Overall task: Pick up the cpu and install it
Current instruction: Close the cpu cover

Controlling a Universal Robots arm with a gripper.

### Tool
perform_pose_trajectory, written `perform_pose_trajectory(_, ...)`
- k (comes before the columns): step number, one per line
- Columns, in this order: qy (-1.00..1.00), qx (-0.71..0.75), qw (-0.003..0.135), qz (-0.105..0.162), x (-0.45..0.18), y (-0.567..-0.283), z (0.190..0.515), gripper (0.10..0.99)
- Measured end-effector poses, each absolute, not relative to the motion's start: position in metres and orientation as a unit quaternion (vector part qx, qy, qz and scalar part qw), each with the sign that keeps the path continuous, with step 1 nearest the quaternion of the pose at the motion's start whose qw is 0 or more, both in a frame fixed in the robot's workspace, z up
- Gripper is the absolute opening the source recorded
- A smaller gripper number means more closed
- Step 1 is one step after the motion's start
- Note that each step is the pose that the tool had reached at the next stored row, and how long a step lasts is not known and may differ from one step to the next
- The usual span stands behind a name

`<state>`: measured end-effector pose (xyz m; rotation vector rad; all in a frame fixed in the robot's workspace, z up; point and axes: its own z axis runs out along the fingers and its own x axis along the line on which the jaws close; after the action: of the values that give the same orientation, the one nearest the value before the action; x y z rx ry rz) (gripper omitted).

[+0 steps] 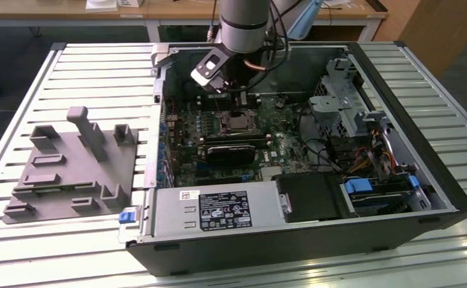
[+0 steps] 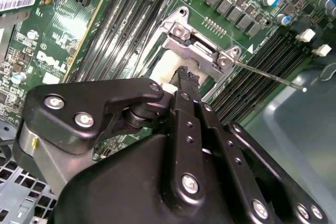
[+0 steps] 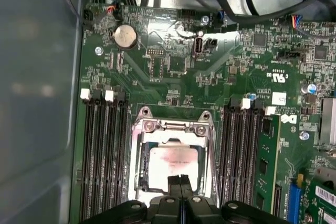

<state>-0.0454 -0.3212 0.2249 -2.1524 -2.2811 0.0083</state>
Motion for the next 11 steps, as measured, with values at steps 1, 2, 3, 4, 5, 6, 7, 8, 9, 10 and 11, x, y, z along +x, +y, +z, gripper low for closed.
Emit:
perform_pose_trajectory(1,-0.727,-0.686,0.003,0.003,-0.046,-0.321,0.225,0.106)
perform_pose_trajectory(2,-0.727,-0.686,0.003,0.002,-0.047,-0.321,0.224,0.106)
perform_pose_trajectory(3,-0.727,-0.686,0.003,0.002,-0.049,-0.321,0.223,0.106)
perform_pose_trajectory(4,-0.727,-0.686,0.003,0.002,-0.050,-0.321,0.223,0.106)
perform_pose_trajectory(5,-0.727,-0.686,0.003,0.003,-0.052,-0.321,0.222,0.106)
perform_pose_trajectory(6,-0.727,-0.686,0.002,0.003,-0.053,-0.321,0.221,0.106)
perform_pose_trajectory(7,-0.727,-0.686,0.003,0.003,-0.054,-0.321,0.220,0.106)
perform_pose_trajectory(8,-0.727,-0.686,0.002,0.002,-0.055,-0.321,0.219,0.106)
perform_pose_trajectory(9,-0.727,-0.686,0.003,0.002,-0.056,-0.321,0.218,0.106)
perform_pose_trajectory(10,-0.727,-0.686,0.003,0.002,-0.057,-0.321,0.216,0.106)
perform_pose_trajectory(11,-0.727,-0.686,0.003,0.003,-0.058,-0.321,0.215,0.106)
